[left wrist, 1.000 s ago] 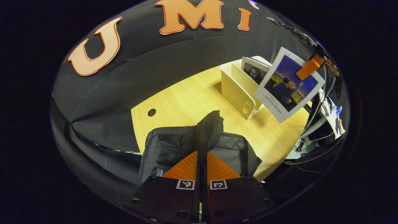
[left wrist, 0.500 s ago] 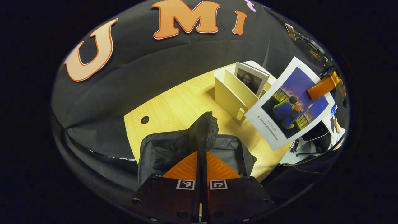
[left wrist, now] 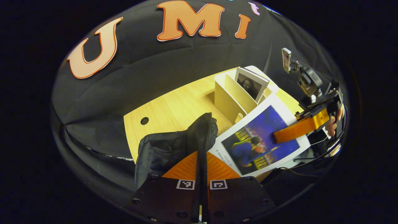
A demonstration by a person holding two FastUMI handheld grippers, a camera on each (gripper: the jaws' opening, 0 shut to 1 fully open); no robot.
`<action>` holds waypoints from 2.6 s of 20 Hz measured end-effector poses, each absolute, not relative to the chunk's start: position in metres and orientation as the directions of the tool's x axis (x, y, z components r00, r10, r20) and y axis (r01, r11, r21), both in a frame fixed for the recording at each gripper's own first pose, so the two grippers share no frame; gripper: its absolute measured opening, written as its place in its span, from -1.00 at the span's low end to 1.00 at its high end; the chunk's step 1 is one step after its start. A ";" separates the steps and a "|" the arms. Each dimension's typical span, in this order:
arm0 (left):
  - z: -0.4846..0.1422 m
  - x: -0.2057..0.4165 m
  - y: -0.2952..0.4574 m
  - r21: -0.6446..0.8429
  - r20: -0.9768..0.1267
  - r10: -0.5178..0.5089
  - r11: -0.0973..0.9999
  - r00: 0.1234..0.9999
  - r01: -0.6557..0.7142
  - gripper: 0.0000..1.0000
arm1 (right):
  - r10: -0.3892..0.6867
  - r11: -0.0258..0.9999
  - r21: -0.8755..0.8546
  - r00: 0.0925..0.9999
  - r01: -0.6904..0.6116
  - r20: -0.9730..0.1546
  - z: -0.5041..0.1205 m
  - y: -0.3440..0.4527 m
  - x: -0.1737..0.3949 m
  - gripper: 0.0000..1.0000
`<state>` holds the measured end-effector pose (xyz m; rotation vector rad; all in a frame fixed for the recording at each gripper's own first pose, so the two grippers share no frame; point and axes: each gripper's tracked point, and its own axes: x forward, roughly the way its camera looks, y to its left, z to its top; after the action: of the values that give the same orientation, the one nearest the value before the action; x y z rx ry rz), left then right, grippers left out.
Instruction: Open the schoolbag, grab two books from the bookshelf and put them into the schoolbag.
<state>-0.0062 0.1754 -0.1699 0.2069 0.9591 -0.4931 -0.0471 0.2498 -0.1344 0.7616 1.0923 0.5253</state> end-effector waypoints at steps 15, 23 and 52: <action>-0.160 -0.014 0.152 -0.104 -0.784 -0.354 0.885 0.510 0.454 -0.95 | 0.733 0.493 0.865 0.488 0.097 -0.473 -0.215 0.359 0.005 -0.34; -0.164 -0.013 0.152 -0.116 -0.786 -0.340 0.902 0.517 0.416 -0.95 | 0.744 0.569 0.817 0.366 0.093 -0.559 -0.215 0.349 -0.019 0.54; -0.195 -0.020 0.130 -0.032 -0.846 -0.151 0.972 0.511 0.235 -0.96 | 0.309 0.946 0.237 0.397 -0.221 -0.864 -0.120 0.038 0.140 0.96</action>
<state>-0.0200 0.1298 -0.1951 0.0908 1.0087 -0.2324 0.1401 0.0376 -0.1203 0.0885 1.1135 0.3365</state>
